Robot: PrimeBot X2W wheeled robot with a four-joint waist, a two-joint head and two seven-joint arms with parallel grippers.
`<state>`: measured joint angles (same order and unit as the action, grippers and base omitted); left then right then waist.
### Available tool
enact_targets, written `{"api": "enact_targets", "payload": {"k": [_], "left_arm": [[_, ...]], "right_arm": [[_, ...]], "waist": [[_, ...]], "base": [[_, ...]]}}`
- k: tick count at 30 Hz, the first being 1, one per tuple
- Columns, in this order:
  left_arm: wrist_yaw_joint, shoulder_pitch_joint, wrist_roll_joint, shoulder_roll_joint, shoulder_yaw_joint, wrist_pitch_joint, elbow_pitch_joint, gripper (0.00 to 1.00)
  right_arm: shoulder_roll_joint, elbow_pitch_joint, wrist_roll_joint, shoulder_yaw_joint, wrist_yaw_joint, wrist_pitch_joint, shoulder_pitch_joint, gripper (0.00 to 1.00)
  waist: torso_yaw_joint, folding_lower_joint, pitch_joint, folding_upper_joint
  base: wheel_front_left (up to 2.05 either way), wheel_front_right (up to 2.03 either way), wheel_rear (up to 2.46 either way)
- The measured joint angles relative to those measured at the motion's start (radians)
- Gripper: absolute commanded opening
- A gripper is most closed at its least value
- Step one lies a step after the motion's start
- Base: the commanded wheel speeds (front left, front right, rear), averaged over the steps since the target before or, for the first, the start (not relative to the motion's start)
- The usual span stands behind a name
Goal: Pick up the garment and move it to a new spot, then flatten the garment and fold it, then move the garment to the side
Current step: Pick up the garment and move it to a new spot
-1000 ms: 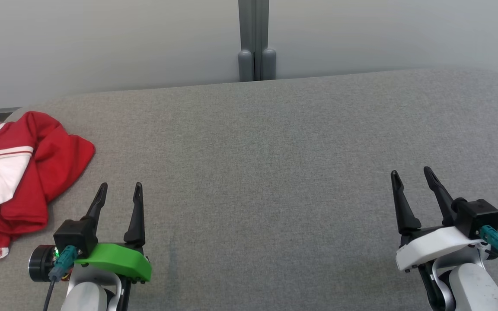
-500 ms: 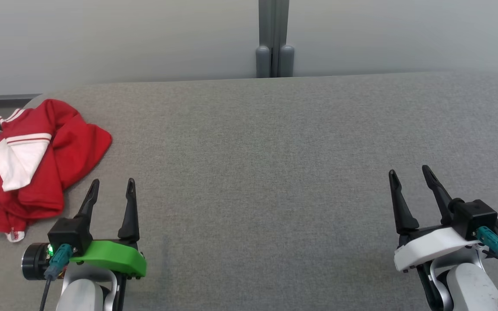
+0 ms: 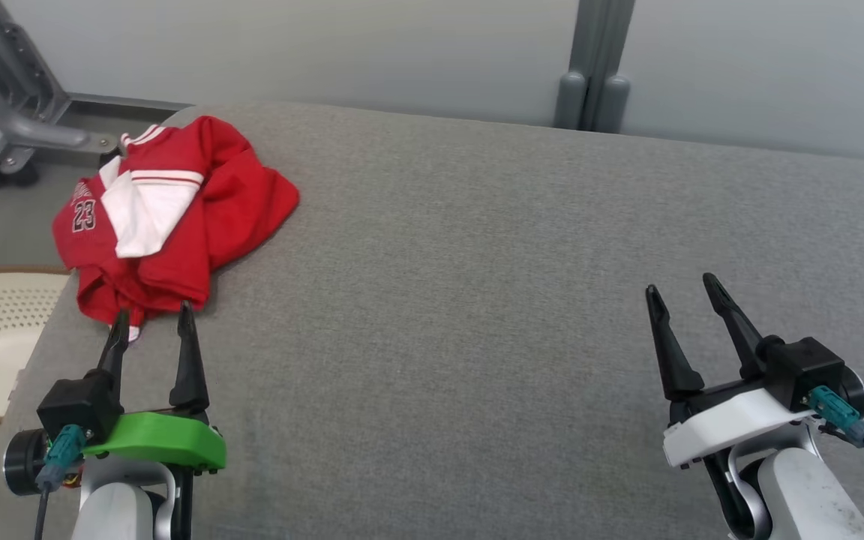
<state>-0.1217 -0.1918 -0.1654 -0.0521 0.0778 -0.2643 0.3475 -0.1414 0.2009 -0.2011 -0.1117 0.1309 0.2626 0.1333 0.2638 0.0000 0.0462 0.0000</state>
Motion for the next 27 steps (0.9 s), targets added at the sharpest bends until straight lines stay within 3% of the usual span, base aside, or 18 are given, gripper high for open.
{"api": "enact_targets", "payload": {"k": [9, 18, 27], "left_arm": [[0.003, 0.005, -0.019, 0.001, 0.023, 0.0, -0.016, 1.0], [0.02, -0.077, -0.028, 0.001, -0.024, 0.0, -0.004, 1.0], [0.013, -0.404, -0.071, 0.0, -0.075, 0.0, 0.3, 1.0]], "right_arm": [[-0.001, -0.013, -0.009, -0.012, 0.0, 0.0, 0.005, 1.0], [-0.063, -0.058, -0.006, -0.023, 0.0, -0.017, 0.056, 1.0], [-0.172, -0.203, 0.0, -0.017, 0.0, -0.105, 0.138, 1.0]], "waist": [[0.119, 0.0, 0.014, 0.0], [0.155, 0.0, 0.09, 0.0], [0.14, 0.0, 0.256, 0.0]], "base": [[0.0, 0.0, 0.0], [0.0, 0.0, 0.0], [0.0, 0.0, 0.0]]}}
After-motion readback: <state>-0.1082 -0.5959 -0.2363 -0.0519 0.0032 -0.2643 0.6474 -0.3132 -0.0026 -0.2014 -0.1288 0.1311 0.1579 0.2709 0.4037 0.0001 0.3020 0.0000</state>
